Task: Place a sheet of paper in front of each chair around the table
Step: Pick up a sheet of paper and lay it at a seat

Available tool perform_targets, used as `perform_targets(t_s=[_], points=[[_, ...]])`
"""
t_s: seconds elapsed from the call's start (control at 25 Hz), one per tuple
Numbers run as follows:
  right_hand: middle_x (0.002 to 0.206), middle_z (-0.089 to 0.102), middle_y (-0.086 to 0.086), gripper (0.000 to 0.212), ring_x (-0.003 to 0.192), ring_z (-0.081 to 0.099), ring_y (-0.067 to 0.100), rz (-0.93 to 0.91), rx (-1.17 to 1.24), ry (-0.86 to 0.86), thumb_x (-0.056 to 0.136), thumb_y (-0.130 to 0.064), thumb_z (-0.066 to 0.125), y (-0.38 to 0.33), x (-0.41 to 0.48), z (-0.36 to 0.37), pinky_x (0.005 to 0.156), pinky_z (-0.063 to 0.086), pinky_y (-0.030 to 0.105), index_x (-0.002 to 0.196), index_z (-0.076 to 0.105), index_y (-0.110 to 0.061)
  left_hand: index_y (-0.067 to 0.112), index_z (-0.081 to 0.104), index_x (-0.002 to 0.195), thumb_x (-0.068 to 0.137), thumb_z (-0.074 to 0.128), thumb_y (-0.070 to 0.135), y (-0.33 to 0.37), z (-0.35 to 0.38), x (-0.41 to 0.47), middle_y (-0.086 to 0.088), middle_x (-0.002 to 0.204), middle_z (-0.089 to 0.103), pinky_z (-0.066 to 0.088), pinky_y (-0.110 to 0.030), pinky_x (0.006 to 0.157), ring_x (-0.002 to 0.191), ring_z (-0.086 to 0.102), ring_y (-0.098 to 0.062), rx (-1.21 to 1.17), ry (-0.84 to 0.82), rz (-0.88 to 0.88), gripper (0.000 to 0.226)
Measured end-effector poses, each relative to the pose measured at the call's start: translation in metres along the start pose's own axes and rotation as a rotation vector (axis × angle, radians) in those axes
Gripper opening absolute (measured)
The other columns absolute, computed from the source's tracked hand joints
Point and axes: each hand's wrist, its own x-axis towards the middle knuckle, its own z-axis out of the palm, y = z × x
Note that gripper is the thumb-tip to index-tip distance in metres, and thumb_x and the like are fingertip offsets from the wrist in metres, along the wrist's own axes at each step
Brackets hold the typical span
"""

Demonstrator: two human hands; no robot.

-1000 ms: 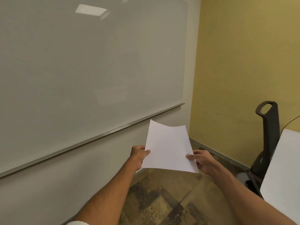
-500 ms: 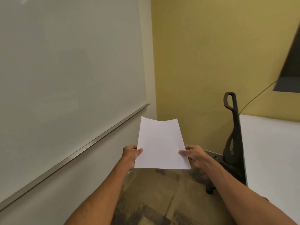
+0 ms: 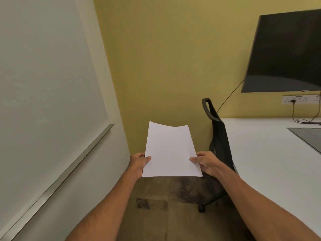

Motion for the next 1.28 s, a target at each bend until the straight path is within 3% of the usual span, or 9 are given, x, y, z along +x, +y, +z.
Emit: perform_targets(t_s=[0.16, 0.28, 0.52, 0.64, 0.76, 0.88, 0.96, 1.16, 1.28], points=[[0.101, 0.065, 0.011, 0.026, 0.097, 0.062, 0.03, -0.049, 0.005, 0.065, 0.081, -0.002, 0.07, -0.041, 0.076, -0.028, 0.073, 0.054, 0.038, 0.105, 0.06, 0.001, 0.008, 0.056, 0.075, 0.083, 0.065, -0.005, 0.032, 0.057, 0.083, -0.018, 0.099, 0.064, 0.053, -0.03, 0.063, 0.077, 0.063, -0.029, 0.006, -0.065, 0.038, 0.018], [0.099, 0.064, 0.011, 0.025, 0.095, 0.062, 0.029, -0.063, 0.029, 0.111, 0.081, -0.002, 0.069, -0.073, 0.132, -0.051, 0.071, 0.053, 0.036, 0.104, 0.06, 0.002, 0.009, 0.055, 0.074, 0.083, 0.065, -0.006, 0.062, 0.103, 0.141, -0.018, 0.097, 0.063, 0.054, -0.028, 0.056, 0.065, 0.061, -0.023, 0.01, -0.103, 0.04, 0.02], [0.097, 0.063, 0.009, 0.028, 0.085, 0.062, 0.024, -0.086, 0.069, 0.232, 0.082, -0.003, 0.069, -0.124, 0.22, -0.104, 0.065, 0.054, 0.033, 0.107, 0.058, 0.001, 0.004, 0.057, 0.084, 0.083, 0.066, -0.005, 0.111, 0.2, 0.249, -0.019, 0.097, 0.064, 0.054, -0.034, 0.068, 0.065, 0.061, -0.023, 0.037, -0.213, 0.064, 0.013], [0.1, 0.061, 0.01, 0.028, 0.091, 0.061, 0.027, -0.082, 0.107, 0.31, 0.083, -0.002, 0.068, -0.138, 0.256, -0.13, 0.065, 0.053, 0.032, 0.108, 0.056, 0.001, 0.007, 0.058, 0.078, 0.082, 0.067, -0.003, 0.127, 0.249, 0.297, -0.019, 0.096, 0.065, 0.055, -0.035, 0.072, 0.07, 0.063, -0.025, 0.074, -0.278, 0.088, 0.015], [0.104, 0.061, 0.011, 0.028, 0.096, 0.059, 0.029, -0.076, 0.159, 0.384, 0.083, 0.0, 0.066, -0.148, 0.292, -0.151, 0.069, 0.053, 0.034, 0.109, 0.056, 0.003, 0.001, 0.062, 0.089, 0.081, 0.068, -0.002, 0.147, 0.297, 0.345, -0.019, 0.096, 0.066, 0.056, -0.038, 0.075, 0.078, 0.064, -0.028, 0.107, -0.36, 0.113, 0.011], [0.1, 0.063, 0.011, 0.024, 0.083, 0.062, 0.023, -0.085, 0.202, 0.458, 0.084, 0.001, 0.066, -0.16, 0.324, -0.171, 0.058, 0.051, 0.029, 0.106, 0.056, 0.004, 0.005, 0.06, 0.082, 0.081, 0.069, -0.002, 0.165, 0.344, 0.39, -0.019, 0.094, 0.067, 0.054, -0.031, 0.065, 0.071, 0.063, -0.026, 0.149, -0.455, 0.142, 0.012], [0.099, 0.063, 0.011, 0.022, 0.082, 0.062, 0.023, -0.089, 0.238, 0.529, 0.084, 0.001, 0.066, -0.168, 0.343, -0.184, 0.063, 0.052, 0.03, 0.103, 0.057, 0.002, 0.004, 0.059, 0.082, 0.08, 0.069, -0.003, 0.177, 0.377, 0.417, -0.019, 0.095, 0.066, 0.054, -0.031, 0.063, 0.072, 0.063, -0.027, 0.175, -0.525, 0.148, 0.012], [0.101, 0.062, 0.008, 0.024, 0.085, 0.062, 0.023, -0.082, 0.285, 0.708, 0.084, -0.004, 0.067, -0.174, 0.375, -0.221, 0.075, 0.051, 0.036, 0.106, 0.057, -0.001, 0.006, 0.06, 0.082, 0.081, 0.069, 0.0, 0.195, 0.458, 0.455, -0.018, 0.1, 0.066, 0.055, -0.045, 0.084, 0.088, 0.063, -0.032, 0.264, -0.683, 0.161, 0.012], [0.106, 0.063, 0.012, 0.026, 0.096, 0.061, 0.029, -0.069, 0.349, 0.796, 0.083, -0.003, 0.067, -0.167, 0.385, -0.25, 0.079, 0.051, 0.038, 0.108, 0.058, 0.001, 0.001, 0.062, 0.096, 0.08, 0.071, 0.001, 0.196, 0.51, 0.466, -0.02, 0.106, 0.067, 0.055, -0.043, 0.082, 0.088, 0.064, -0.032, 0.297, -0.787, 0.164, 0.018]])
